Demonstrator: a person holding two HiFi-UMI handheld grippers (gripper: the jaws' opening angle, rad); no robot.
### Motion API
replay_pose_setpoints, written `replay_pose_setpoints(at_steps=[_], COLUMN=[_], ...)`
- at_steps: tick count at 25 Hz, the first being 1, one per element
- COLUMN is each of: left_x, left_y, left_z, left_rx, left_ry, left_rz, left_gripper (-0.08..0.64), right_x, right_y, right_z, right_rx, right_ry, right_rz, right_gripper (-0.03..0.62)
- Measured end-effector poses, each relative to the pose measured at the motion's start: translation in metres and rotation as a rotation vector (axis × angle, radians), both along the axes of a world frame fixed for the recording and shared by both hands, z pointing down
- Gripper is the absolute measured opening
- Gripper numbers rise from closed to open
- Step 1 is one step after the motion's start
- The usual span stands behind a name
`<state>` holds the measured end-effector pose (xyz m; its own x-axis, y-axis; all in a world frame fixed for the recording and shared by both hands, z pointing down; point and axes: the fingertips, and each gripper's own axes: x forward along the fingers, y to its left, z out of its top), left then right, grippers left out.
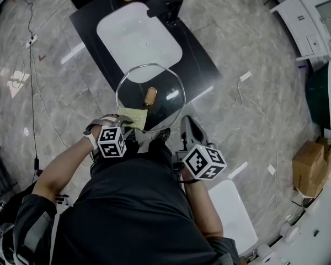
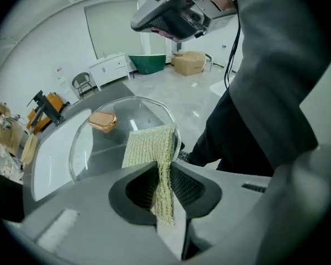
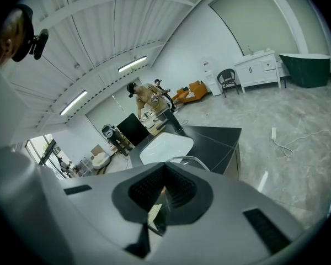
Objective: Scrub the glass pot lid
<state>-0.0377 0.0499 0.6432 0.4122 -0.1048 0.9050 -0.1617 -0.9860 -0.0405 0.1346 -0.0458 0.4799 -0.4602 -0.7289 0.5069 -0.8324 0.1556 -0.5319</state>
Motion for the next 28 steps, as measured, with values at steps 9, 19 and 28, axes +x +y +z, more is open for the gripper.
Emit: replay_pose_setpoints(at_steps=[9,19,28], left_x=[0.012,-0.034,0.006], left_y=[0.019,-0.142,-0.237], left_z=[-0.034,-0.115,-0.036], left_rx=[-0.119,0.118,0.424], left_ry=[0.09,0.274,-0.094], left_rz=[0.007,-0.4,0.093], left_gripper=[0.063,0.063,0.063], right_x=[0.016,0.032,0.047], right_y=[0.014,0.022,0.043], right_z=[-0.003,-0.009,-0.005], right_rx=[0.007,0.017,-0.014], right_ry=[-0.006,-0.015,-0.002], right_rz=[0.043,0.082,0.127], right_gripper=[0.006,0.006,0.006])
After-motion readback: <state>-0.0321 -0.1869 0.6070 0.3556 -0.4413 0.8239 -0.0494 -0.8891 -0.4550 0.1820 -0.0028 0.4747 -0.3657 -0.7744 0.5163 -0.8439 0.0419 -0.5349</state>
